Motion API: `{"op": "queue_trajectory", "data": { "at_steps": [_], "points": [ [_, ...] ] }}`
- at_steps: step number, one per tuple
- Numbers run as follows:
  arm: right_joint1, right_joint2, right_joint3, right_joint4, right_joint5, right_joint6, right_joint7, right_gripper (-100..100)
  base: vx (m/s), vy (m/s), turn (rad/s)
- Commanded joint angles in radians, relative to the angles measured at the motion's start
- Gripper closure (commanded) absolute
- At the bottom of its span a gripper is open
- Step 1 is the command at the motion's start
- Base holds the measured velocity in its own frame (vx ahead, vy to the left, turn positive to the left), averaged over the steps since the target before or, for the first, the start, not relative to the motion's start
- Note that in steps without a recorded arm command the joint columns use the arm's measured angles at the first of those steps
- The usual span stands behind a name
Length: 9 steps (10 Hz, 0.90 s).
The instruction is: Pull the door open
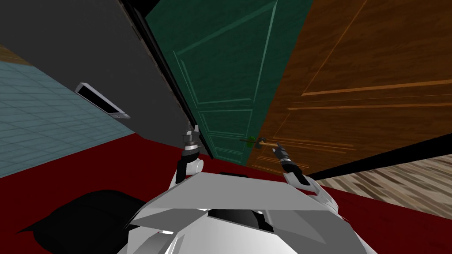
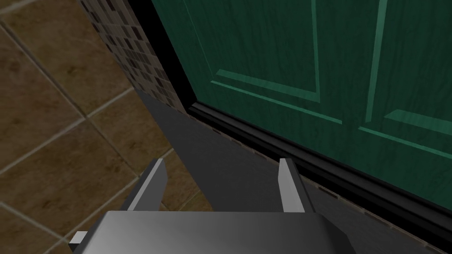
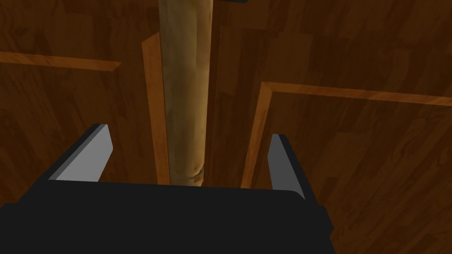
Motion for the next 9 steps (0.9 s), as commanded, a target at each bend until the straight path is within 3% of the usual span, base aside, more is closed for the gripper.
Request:
{"op": "queue_trajectory", "data": {
  "at_steps": [1, 2, 7, 9],
  "points": [
    [0.000, 0.000, 0.000, 0.000, 0.000, 0.000, 0.000, -100, 0.059, -0.012, 0.072],
    [0.000, 0.000, 0.000, 0.000, 0.000, 0.000, 0.000, 100, -0.007, -0.002, -0.065],
    [0.000, 0.000, 0.000, 0.000, 0.000, 0.000, 0.000, 100, -0.010, 0.002, -0.002],
    [0.027, -0.023, 0.007, -0.004, -0.001, -0.023, -0.022, 100, -0.146, -0.026, 0.115]
  ]
}}
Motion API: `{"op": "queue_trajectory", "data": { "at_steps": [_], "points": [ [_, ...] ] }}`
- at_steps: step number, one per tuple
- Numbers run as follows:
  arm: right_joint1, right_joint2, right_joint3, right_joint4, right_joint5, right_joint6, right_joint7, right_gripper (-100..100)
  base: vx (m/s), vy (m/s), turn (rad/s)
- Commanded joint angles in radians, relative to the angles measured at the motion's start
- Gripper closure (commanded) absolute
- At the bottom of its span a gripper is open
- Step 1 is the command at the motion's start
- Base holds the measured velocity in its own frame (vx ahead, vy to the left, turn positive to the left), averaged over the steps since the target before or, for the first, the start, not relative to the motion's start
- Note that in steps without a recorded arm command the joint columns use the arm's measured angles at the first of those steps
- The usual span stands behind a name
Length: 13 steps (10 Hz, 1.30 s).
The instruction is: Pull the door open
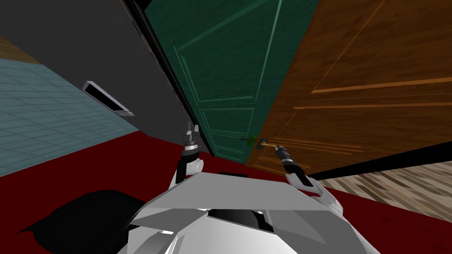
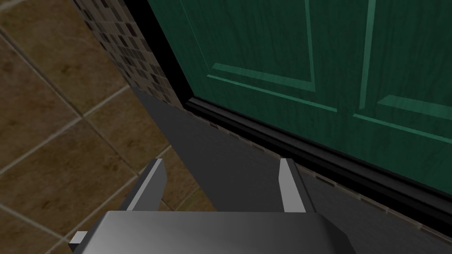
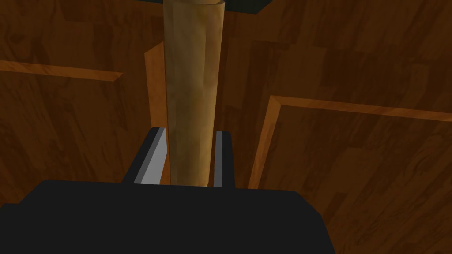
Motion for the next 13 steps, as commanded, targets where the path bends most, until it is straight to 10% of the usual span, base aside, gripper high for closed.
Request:
{"op": "queue_trajectory", "data": {
  "at_steps": [1, 13],
  "points": [
    [0.023, -0.005, 0.011, -0.008, 0.002, -0.012, -0.011, 100, -0.173, -0.016, 0.109],
    [0.131, -0.091, 0.081, -0.040, 0.013, -0.149, -0.109, 100, -0.177, -0.051, 0.136]
  ]
}}
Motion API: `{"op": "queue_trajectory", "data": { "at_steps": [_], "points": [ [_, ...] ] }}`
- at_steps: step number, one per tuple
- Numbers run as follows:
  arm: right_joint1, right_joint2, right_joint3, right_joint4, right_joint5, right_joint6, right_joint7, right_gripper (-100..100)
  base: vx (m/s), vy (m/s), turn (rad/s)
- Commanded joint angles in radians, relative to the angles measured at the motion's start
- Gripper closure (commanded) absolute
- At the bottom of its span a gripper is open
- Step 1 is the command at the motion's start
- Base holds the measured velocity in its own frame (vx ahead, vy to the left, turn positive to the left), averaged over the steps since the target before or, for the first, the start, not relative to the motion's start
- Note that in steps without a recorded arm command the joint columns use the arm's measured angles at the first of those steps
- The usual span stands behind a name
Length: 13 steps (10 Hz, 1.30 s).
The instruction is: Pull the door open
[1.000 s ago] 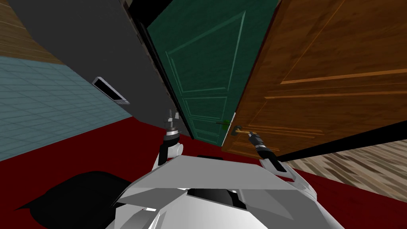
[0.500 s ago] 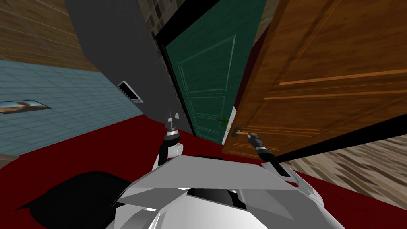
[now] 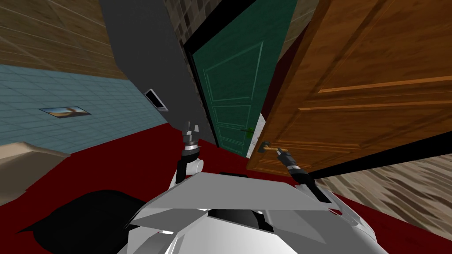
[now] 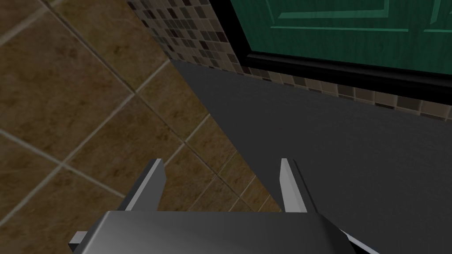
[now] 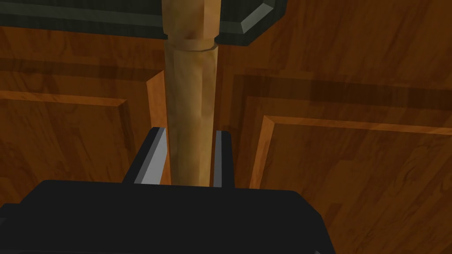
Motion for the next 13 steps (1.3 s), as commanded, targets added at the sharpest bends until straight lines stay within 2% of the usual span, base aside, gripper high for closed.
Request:
{"op": "queue_trajectory", "data": {
  "at_steps": [1, 4, 5, 7, 10, 13],
  "points": [
    [0.012, -0.009, 0.020, 0.003, 0.005, -0.030, -0.015, 100, -0.161, -0.053, 0.110],
    [0.041, -0.032, 0.035, 0.002, 0.008, -0.076, -0.040, 100, -0.192, -0.064, 0.151],
    [0.035, -0.035, 0.018, 0.006, 0.003, -0.060, -0.035, 100, -0.092, -0.033, 0.014],
    [0.058, -0.051, 0.027, 0.014, 0.009, -0.103, -0.054, 100, -0.180, -0.061, 0.152],
    [0.075, -0.065, 0.034, 0.019, 0.014, -0.140, -0.069, 100, -0.160, -0.057, 0.108],
    [0.099, -0.083, 0.044, 0.026, 0.021, -0.189, -0.089, 100, -0.188, -0.063, 0.123]
  ]
}}
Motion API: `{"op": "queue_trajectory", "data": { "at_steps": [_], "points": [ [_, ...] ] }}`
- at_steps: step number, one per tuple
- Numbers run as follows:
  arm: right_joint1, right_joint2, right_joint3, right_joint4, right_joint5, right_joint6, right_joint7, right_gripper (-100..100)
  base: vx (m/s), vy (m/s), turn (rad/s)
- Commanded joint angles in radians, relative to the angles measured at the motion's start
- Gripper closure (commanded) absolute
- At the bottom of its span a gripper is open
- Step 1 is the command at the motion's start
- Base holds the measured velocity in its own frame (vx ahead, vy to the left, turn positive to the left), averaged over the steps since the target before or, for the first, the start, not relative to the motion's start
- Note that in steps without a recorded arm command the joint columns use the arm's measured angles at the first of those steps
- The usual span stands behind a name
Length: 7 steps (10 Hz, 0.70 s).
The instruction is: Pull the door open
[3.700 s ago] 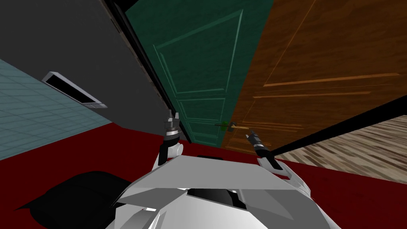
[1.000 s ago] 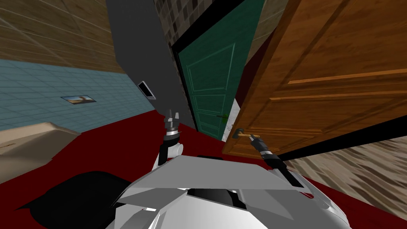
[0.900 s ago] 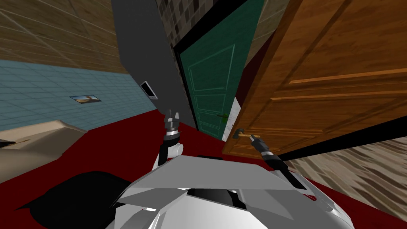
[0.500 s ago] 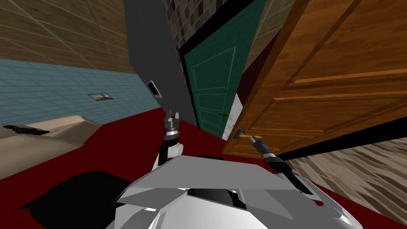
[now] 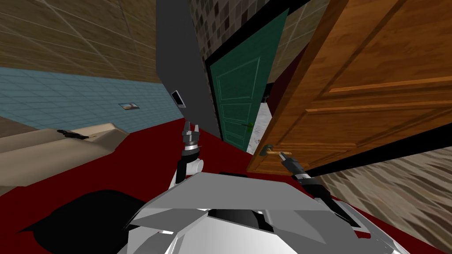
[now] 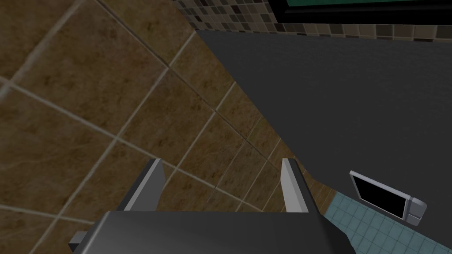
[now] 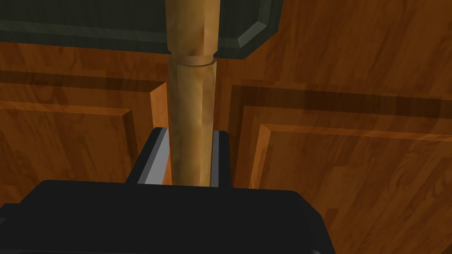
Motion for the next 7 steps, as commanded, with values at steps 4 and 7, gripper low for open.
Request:
{"op": "queue_trajectory", "data": {
  "at_steps": [4, 7],
  "points": [
    [0.017, -0.022, 0.012, 0.021, 0.006, -0.055, -0.022, 100, -0.175, -0.055, 0.123],
    [0.035, -0.014, -0.002, 0.017, -0.001, -0.056, -0.018, -100, -0.183, 0.035, -0.120]
  ]
}}
